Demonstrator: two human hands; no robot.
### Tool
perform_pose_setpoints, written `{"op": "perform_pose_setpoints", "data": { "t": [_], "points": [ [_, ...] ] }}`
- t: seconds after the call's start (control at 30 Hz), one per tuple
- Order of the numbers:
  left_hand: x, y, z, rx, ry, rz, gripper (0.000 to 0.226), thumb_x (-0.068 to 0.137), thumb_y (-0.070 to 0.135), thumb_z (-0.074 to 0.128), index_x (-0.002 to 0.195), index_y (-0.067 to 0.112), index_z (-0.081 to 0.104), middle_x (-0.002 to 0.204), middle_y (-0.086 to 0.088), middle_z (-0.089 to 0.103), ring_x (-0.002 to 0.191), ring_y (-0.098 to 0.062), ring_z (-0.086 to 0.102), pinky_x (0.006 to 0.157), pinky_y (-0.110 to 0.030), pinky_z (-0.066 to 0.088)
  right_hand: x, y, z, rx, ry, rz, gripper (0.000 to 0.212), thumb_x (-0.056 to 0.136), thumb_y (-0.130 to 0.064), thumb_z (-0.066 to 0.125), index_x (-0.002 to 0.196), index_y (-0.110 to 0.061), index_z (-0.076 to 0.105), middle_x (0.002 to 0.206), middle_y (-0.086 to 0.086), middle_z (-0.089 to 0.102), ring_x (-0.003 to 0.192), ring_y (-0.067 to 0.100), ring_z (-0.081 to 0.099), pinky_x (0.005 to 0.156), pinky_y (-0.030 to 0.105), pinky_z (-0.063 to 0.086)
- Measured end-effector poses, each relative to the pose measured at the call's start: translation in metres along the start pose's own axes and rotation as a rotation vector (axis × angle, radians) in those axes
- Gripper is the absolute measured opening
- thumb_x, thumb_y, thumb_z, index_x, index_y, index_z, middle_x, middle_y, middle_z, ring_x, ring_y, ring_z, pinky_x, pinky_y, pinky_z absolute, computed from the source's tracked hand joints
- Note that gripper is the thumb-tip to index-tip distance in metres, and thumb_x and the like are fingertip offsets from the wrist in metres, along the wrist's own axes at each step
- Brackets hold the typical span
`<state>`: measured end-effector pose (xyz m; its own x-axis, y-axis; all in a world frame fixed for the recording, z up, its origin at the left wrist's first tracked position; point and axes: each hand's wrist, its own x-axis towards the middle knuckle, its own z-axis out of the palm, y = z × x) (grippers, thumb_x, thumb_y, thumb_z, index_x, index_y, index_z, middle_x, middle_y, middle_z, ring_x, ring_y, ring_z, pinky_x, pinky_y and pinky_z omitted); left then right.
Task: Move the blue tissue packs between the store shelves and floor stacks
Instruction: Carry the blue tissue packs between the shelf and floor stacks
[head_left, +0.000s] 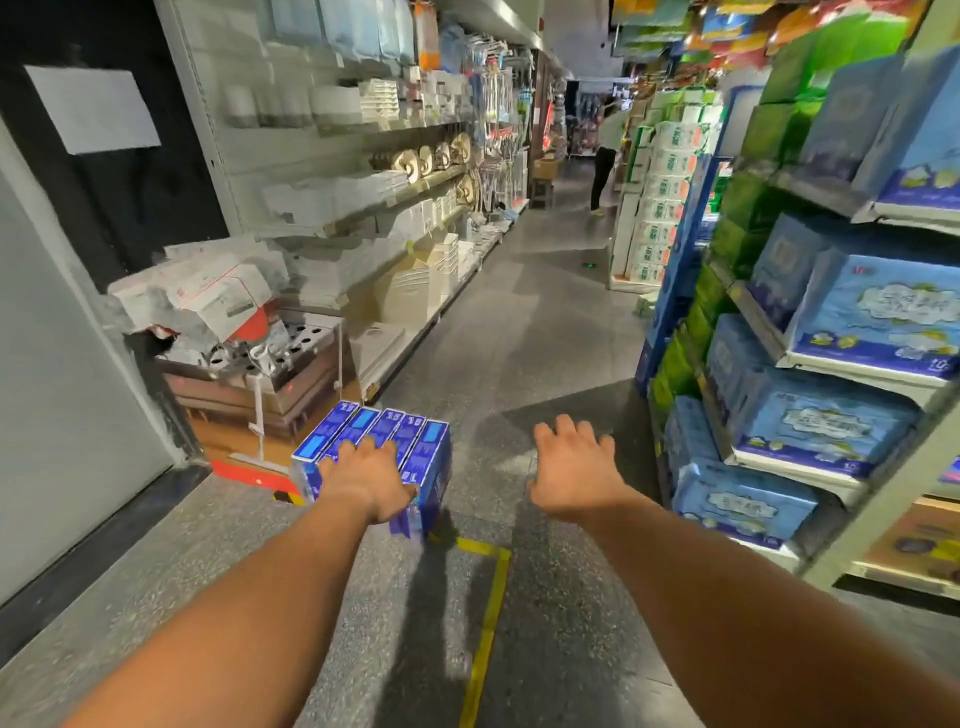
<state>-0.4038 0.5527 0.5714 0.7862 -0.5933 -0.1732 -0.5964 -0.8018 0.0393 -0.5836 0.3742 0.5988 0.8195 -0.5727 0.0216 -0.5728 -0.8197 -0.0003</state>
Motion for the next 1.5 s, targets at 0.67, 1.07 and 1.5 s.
{"op": "perform_pose_setpoints", "data": {
  "t": [0.67,1.07,1.5],
  "points": [
    [0.382,0.129,0.009,0.033,-0.063,-0.378,0.076,0.089,0.068,0.049,0.151,0.026,0.033,0.156,-0.009,0.034,0.143,-0.037,0.028,0.112,-0.060,0.026,0.460,0.153,0.077,0.063,-0.204,-0.384,0.060,0.085,-0.039,0.051,0.140,-0.019,0.037,0.141,0.013,0.040,0.132,0.036,0.037,0.108,0.057,0.031],
    [0.468,0.202,0.053,-0.190,-0.156,-0.822,0.080,0.084,0.074,0.047,0.147,0.026,0.035,0.150,-0.007,0.040,0.140,-0.036,0.033,0.111,-0.061,0.029,0.653,0.181,0.112,-0.037,-0.335,-0.763,0.065,0.086,-0.043,0.055,0.144,-0.019,0.035,0.147,0.013,0.037,0.135,0.037,0.033,0.110,0.057,0.031],
    [0.592,0.195,0.080,-0.322,-0.220,-0.956,0.081,0.082,0.073,0.049,0.146,0.025,0.034,0.151,-0.009,0.038,0.141,-0.036,0.031,0.112,-0.064,0.025,0.814,0.133,0.168,-0.132,-0.465,-0.909,0.075,0.088,-0.050,0.059,0.151,-0.024,0.026,0.157,0.012,0.028,0.144,0.037,0.024,0.113,0.059,0.023]
  ]
}}
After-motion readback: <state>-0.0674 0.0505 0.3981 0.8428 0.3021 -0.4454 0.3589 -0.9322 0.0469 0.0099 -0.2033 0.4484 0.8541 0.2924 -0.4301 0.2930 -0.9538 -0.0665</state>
